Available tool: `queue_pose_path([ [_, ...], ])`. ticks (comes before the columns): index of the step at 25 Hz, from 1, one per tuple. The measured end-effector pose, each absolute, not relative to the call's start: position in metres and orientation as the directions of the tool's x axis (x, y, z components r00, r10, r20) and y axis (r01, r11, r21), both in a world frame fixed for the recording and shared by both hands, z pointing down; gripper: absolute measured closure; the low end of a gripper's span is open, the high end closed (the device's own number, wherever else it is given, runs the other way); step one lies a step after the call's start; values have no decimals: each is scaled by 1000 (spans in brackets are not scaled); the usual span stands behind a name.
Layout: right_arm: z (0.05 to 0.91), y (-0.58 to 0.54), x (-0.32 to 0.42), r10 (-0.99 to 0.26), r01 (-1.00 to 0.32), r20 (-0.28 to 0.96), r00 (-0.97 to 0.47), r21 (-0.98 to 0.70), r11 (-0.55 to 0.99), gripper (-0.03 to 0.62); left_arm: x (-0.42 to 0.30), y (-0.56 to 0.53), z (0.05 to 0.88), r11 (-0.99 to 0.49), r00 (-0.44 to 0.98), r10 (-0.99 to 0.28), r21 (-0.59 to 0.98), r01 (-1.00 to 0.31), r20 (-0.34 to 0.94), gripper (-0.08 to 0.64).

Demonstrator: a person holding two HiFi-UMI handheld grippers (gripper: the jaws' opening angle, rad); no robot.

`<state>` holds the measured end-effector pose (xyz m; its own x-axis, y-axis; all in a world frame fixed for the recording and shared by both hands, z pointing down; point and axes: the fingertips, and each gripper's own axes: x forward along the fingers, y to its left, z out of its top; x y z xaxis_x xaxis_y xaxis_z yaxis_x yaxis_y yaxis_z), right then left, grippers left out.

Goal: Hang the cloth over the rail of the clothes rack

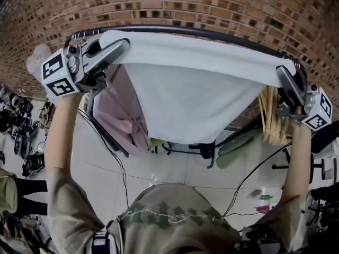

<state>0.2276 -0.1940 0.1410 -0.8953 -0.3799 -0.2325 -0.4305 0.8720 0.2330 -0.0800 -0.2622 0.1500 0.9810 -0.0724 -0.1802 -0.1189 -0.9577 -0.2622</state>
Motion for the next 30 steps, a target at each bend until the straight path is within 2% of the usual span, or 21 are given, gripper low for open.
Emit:
queue_pose_path([
  [15, 73, -248, 224, -377, -450, -263, -888, 329, 831, 574, -81, -306, 79, -903, 972, -150, -374, -209, -181, 543],
  [23, 57, -263, 221, -440, -456, -139, -887, 409, 791, 574, -80, -322, 69, -892, 972, -199, -388, -233, -126, 543],
  [30, 29, -284, 230, -464, -488, -162, -871, 398, 777, 574, -71, -331, 43, -863, 967, -214, -436, -254, -139, 543],
])
